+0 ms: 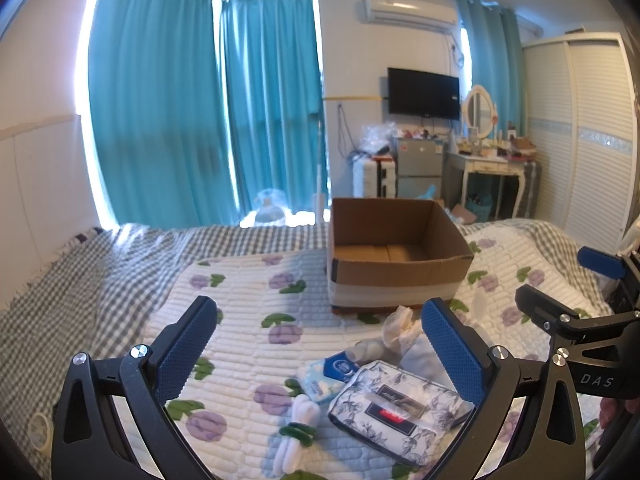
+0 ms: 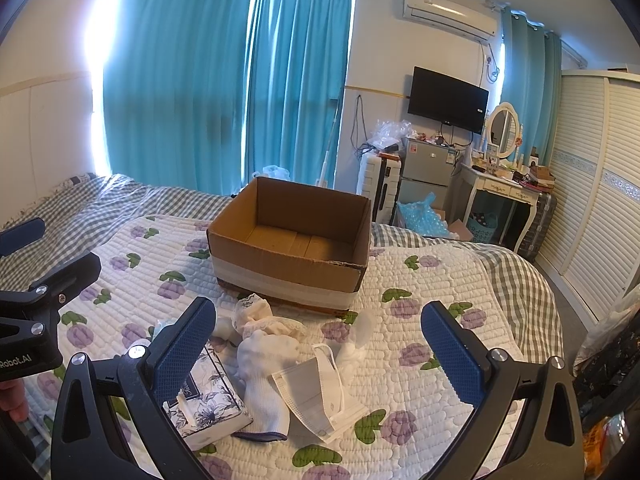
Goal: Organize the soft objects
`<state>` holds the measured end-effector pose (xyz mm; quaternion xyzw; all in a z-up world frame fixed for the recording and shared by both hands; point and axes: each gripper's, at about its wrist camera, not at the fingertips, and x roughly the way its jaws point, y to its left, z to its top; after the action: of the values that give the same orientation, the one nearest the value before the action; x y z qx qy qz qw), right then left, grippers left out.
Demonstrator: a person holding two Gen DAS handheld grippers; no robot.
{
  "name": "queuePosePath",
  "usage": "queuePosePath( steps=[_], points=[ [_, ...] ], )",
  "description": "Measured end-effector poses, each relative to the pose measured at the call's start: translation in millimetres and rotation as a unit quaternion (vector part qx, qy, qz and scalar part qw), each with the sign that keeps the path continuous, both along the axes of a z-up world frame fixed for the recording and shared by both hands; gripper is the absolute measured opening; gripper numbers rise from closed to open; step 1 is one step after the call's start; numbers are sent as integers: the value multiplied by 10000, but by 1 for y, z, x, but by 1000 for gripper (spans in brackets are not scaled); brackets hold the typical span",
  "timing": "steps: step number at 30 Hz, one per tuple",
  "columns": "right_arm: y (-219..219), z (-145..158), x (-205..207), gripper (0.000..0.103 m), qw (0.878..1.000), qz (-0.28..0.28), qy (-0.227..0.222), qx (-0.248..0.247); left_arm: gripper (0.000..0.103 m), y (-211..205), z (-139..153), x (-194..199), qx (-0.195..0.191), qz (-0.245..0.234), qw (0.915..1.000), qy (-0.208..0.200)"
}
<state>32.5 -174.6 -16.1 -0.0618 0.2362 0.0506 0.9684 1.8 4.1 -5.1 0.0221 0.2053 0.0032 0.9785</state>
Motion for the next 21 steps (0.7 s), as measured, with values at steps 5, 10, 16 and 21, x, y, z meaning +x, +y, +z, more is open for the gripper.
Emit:
queuePosePath(
  steps=[5,10,16,21],
  points=[
    [0,1,-3,103,10000,12,-26,-12,103,2,12,-10,28,46,9999,-128],
    [1,12,-13,103,10000,43,-86,1,103,4,33,-31,104,152,9995,-257],
    [1,36,-40,103,9995,172,-267,41,103,5,50,-61,57,132,9993,-338],
    [3,46,-61,103,9991,348,-229,49,103,2,45,-70,117,62,9996,-248]
  ],
)
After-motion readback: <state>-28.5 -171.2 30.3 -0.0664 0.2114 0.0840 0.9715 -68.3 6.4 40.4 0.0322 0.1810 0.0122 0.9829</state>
